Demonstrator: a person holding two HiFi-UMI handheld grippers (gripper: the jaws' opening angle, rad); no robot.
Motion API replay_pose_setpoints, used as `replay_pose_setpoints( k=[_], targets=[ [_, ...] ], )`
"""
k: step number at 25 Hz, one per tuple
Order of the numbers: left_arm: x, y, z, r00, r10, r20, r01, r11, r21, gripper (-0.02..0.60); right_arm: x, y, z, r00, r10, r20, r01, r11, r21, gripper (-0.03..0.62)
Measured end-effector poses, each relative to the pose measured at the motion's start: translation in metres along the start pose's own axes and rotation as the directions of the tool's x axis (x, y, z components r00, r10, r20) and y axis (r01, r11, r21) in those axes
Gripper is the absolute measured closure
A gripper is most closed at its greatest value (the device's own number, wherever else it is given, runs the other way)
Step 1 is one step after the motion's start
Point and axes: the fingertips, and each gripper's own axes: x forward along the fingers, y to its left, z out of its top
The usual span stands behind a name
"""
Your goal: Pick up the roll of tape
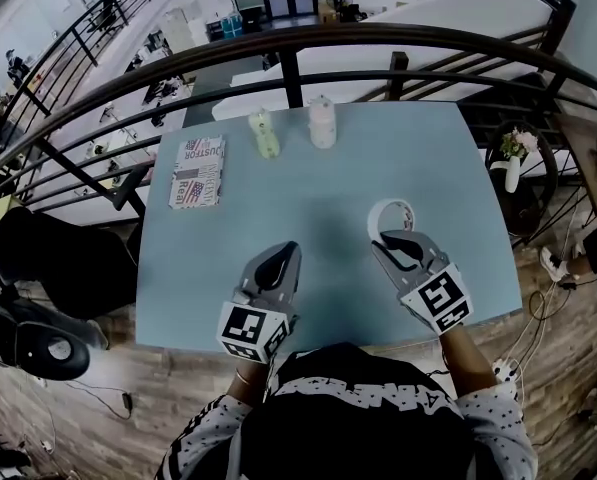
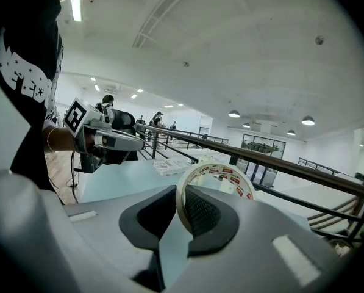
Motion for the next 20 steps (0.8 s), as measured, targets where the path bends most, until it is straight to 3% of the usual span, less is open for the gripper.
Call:
replay_pose_setpoints(
  k=[20],
  targets=[
    [0.0004,-0.0052,-0.0034,1.000,-0.020,-0.008,0.020,1.000,-0.002,0.581,-0.0075,0.0012,0.0012,1.000,-0.025,0.014,0.025,1.000,0.008,0.542]
  ],
)
